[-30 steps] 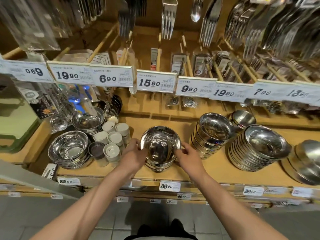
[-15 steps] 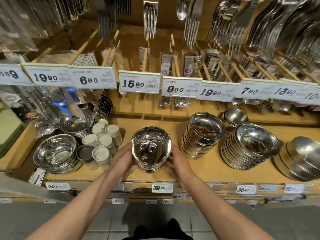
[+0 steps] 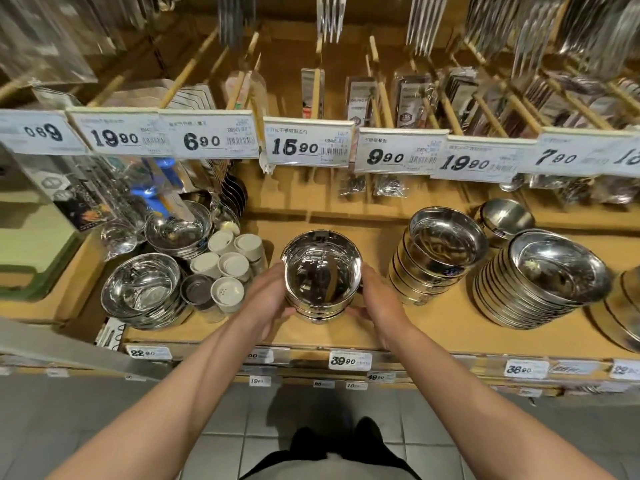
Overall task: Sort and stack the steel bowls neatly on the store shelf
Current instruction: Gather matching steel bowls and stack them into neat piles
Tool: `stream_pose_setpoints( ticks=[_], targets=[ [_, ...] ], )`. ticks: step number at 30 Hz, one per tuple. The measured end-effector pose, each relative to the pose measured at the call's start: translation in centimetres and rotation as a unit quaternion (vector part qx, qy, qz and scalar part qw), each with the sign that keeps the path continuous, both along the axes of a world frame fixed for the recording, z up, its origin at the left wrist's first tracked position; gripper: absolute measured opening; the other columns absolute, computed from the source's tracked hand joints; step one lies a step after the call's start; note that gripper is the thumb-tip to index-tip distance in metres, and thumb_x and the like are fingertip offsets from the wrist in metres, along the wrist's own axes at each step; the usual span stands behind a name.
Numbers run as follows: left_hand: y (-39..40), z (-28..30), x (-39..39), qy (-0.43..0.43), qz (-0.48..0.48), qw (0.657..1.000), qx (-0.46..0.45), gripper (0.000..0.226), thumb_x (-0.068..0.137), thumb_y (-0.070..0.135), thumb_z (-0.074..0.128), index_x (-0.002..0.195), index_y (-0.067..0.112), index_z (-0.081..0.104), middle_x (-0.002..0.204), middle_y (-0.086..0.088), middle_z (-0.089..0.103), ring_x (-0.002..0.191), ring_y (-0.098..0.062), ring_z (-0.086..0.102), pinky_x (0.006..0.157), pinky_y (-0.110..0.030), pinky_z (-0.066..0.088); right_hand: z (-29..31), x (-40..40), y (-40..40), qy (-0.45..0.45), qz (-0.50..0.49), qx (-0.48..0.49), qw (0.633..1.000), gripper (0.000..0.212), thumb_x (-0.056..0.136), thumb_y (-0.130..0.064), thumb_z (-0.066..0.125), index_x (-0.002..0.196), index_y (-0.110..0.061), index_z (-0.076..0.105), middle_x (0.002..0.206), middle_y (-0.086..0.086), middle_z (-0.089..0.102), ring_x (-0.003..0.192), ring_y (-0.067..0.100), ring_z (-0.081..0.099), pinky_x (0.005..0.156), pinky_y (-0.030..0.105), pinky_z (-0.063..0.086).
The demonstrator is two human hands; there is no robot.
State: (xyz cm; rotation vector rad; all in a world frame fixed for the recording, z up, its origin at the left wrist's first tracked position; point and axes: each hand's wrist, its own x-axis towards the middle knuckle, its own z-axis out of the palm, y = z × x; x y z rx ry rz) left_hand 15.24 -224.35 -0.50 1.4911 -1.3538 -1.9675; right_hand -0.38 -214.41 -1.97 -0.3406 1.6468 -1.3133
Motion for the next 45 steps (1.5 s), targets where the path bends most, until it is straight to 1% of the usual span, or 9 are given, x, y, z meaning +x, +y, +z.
stream_pose_setpoints(
  ticks=[4, 11, 14, 21, 29, 33, 36, 39, 45],
  targets=[
    [-0.4, 0.1, -0.1, -0.020, -0.001, 1.000, -0.006, 0.022, 0.105, 0.035, 0.048, 0.107, 0.024, 0.067, 0.116, -0.008, 0.069, 0.108, -0.025, 0.062, 0.086, -0.043, 0.056, 0.1, -0.2, -0.2, 0.005, 0.000, 0.015, 1.000, 0.035, 0.100, -0.051, 0.044, 0.099, -0.035, 0.075, 0.095, -0.010, 0.076, 0.097, 0.008, 0.068, 0.079, 0.035, 0.063],
    [-0.5, 0.2, -0.3, -0.028, 0.006, 1.000, -0.010, 0.030, 0.091, 0.049, 0.053, 0.108, 0.029, 0.068, 0.122, -0.004, 0.069, 0.106, -0.022, 0.064, 0.079, -0.040, 0.058, 0.3, -0.2, -0.1, -0.003, -0.003, 0.019, 1.000, 0.033, 0.103, -0.045, 0.043, 0.095, -0.037, 0.074, 0.086, -0.019, 0.075, 0.091, 0.003, 0.068, 0.076, 0.034, 0.064],
    [-0.5, 0.1, -0.3, -0.036, 0.033, 0.999, -0.005, 0.024, 0.103, 0.044, 0.042, 0.111, 0.038, 0.063, 0.130, 0.000, 0.064, 0.111, -0.021, 0.063, 0.080, -0.041, 0.062, 0.6, -0.2, -0.2, -0.008, -0.003, 0.017, 1.000, 0.035, 0.103, -0.044, 0.043, 0.102, -0.030, 0.075, 0.088, -0.013, 0.077, 0.084, 0.001, 0.071, 0.070, 0.029, 0.062],
    [-0.6, -0.5, 0.1, -0.050, 0.023, 0.998, 0.004, 0.029, 0.105, 0.033, 0.045, 0.129, 0.031, 0.062, 0.131, -0.001, 0.065, 0.115, -0.022, 0.063, 0.087, -0.041, 0.062, 0.5, 0.1, 0.2, -0.018, -0.009, 0.012, 1.000, 0.038, 0.104, -0.049, 0.043, 0.120, -0.029, 0.070, 0.111, -0.006, 0.074, 0.098, 0.003, 0.069, 0.087, 0.036, 0.062],
    [0.8, -0.8, 1.4, -0.022, 0.039, 0.999, -0.029, 0.026, 0.105, 0.041, 0.045, 0.105, 0.029, 0.068, 0.098, -0.003, 0.075, 0.093, -0.016, 0.067, 0.082, -0.042, 0.059, 1.4, 0.1, 1.1, 0.013, -0.004, 0.050, 0.999, 0.032, 0.103, -0.043, 0.045, 0.123, -0.025, 0.064, 0.114, -0.010, 0.063, 0.099, 0.004, 0.060, 0.088, 0.037, 0.061],
    [2.7, 0.7, 2.2, -0.068, 0.079, 0.986, -0.131, 0.019, 0.103, 0.040, 0.049, 0.107, 0.027, 0.062, 0.096, 0.003, 0.068, 0.087, -0.015, 0.064, 0.086, -0.050, 0.058, 2.8, -0.1, 3.7, 0.020, -0.011, 0.060, 0.998, 0.015, 0.104, -0.037, 0.049, 0.096, -0.028, 0.058, 0.105, -0.005, 0.062, 0.092, 0.010, 0.063, 0.088, 0.039, 0.061],
    [4.7, 2.4, 2.8, -0.096, 0.073, 0.972, -0.203, 0.014, 0.102, 0.032, 0.050, 0.104, 0.025, 0.062, 0.099, 0.000, 0.067, 0.090, -0.020, 0.062, 0.088, -0.051, 0.057, 4.0, -1.0, 6.9, 0.038, 0.017, 0.061, 0.997, 0.019, 0.104, -0.033, 0.051, 0.098, -0.022, 0.065, 0.109, 0.009, 0.069, 0.099, 0.019, 0.067, 0.088, 0.039, 0.061],
    [7.2, 4.2, 2.7, -0.099, 0.054, 0.965, -0.237, 0.010, 0.101, 0.029, 0.053, 0.102, 0.025, 0.062, 0.099, 0.002, 0.067, 0.094, -0.021, 0.062, 0.091, -0.051, 0.056, 5.3, -3.1, 11.2, 0.042, 0.027, 0.014, 0.999, 0.024, 0.104, -0.026, 0.049, 0.099, -0.016, 0.071, 0.088, 0.001, 0.074, 0.082, 0.012, 0.071, 0.078, 0.033, 0.058],
    [13.7, 7.0, -3.4, -0.054, -0.010, 0.973, -0.226, 0.019, 0.102, 0.027, 0.055, 0.099, 0.015, 0.069, 0.099, 0.000, 0.069, 0.095, -0.021, 0.063, 0.091, -0.049, 0.055, 7.8, -10.2, 22.0, 0.077, -0.077, -0.019, 0.994, 0.024, 0.103, -0.020, 0.051, 0.104, -0.009, 0.073, 0.088, 0.007, 0.070, 0.079, 0.018, 0.065, 0.072, 0.033, 0.054]
  ],
)
